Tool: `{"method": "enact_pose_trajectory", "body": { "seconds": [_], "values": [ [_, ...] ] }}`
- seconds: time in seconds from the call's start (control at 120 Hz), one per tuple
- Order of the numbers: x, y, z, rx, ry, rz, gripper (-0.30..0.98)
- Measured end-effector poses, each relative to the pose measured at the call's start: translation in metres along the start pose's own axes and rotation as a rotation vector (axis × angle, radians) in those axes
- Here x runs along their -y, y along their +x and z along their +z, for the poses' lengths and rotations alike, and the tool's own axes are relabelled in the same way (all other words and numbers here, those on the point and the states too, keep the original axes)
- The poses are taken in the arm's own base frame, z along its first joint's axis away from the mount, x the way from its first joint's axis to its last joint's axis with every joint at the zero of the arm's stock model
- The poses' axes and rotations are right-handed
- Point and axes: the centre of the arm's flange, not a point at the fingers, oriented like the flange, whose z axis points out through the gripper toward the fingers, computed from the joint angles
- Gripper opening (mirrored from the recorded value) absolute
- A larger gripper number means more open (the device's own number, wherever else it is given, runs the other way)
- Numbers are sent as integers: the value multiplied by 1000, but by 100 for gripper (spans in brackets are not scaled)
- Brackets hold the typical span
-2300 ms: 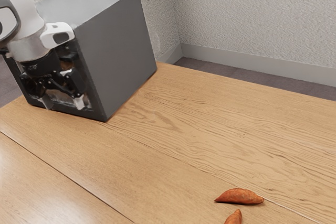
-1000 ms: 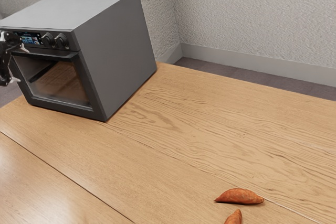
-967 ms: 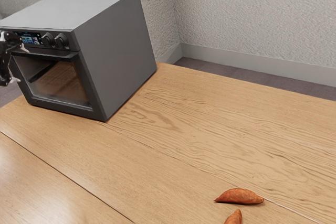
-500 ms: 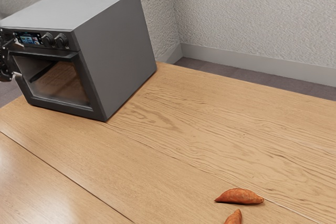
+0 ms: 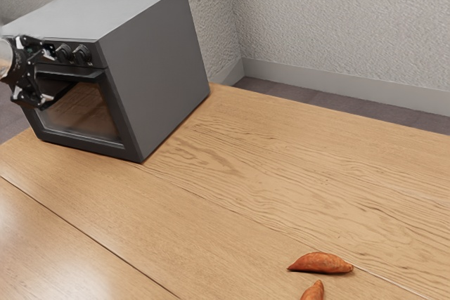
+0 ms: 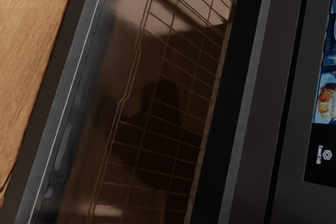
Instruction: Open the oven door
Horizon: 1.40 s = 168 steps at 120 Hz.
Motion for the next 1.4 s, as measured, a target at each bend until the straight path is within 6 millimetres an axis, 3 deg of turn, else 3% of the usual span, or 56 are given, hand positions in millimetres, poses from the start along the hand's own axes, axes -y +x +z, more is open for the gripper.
{"method": "enact_pose_trajectory", "body": {
  "seconds": [0.233, 0.567, 0.7, 0.825, 1.075, 1.217, 1.308, 1.4],
  "values": [
    [7, 30, 9, -39, 5, -50, 68],
    [5, 37, 23, -60, -3, -50, 68],
    [2, 28, 32, -50, -6, -37, 68],
    [-1, -2, 39, -15, -6, -6, 68],
    [30, 8, 50, -27, 49, -40, 68],
    [61, 11, 25, -55, 72, -67, 68],
    [93, -3, 10, -35, 84, -126, 68],
    [128, -10, -20, -69, 89, -129, 68]
  ]
}}
